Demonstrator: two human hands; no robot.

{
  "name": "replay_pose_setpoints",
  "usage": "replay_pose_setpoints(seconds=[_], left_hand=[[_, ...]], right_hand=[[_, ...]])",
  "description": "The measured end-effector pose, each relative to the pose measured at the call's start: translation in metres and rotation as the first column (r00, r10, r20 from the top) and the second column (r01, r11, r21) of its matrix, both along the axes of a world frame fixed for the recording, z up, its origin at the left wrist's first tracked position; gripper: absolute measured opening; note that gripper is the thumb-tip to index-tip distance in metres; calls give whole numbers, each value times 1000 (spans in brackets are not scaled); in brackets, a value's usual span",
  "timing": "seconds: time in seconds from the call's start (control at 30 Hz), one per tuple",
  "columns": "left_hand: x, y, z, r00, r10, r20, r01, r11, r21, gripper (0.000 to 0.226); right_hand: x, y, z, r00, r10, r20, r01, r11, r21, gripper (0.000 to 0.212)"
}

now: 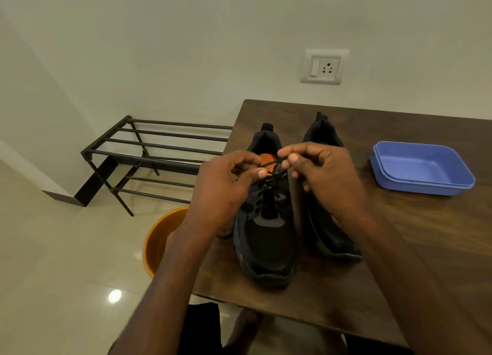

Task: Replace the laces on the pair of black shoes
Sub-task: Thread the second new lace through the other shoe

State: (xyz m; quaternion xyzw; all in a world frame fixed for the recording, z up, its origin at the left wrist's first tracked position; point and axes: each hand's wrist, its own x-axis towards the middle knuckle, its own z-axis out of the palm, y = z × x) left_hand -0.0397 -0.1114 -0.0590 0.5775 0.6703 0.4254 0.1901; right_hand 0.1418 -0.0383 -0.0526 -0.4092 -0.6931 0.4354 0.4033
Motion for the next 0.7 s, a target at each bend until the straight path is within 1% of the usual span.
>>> replay_pose_setpoints(seconds=[0.07,0.1,0.17,0.2,0.23,0.27,0.3,0.33,0.37,0.4,0.47,0.5,0.57,0.7], left_hand=[[7,3,1,997,-38,60,36,999,33,18],[10,4,1,991,-53,123,50,998,27,15],[18,6,0,964,-28,264,30,1000,-4,10],[20,7,0,956,13,292,-10,1000,-10,11],[22,8,-2,956,52,288,-55,999,2,12],[22,9,-4,959,81,270,-92,995,26,11],[23,11,-7,962,100,254,-116,992,51,10],[23,12,-9,966,112,235,-132,989,71,11],[23,13,-10,972,121,202,-142,985,93,13],[22,14,-13,980,128,153,-147,982,119,15],[20,17,-20,989,131,74,-141,977,163,17],[19,18,-22,989,124,76,-136,976,170,17],[18,18,-25,990,116,86,-129,979,159,17],[19,21,-31,998,60,-9,-59,991,118,14]], right_hand=[[-8,-5,-2,995,90,34,-92,993,77,22],[-11,-7,-3,994,103,23,-105,989,106,21],[-16,-7,-8,998,57,-24,-53,990,133,19],[-16,-5,-12,999,3,-34,2,989,150,19],[-16,-1,-15,998,-57,-7,58,980,190,22],[-16,3,-19,991,-114,72,92,962,257,26],[-15,7,-23,968,-162,193,90,937,337,33],[-15,10,-27,929,-195,316,57,915,399,40],[-16,13,-30,893,-202,402,15,906,422,46],[-18,14,-33,873,-188,450,-17,910,413,49],[-22,14,-36,877,-153,456,-42,920,389,43],[-22,15,-37,890,-147,432,-37,921,389,39],[-22,15,-38,920,-156,361,12,929,371,31],[-17,18,-37,951,-162,264,93,962,256,30]])
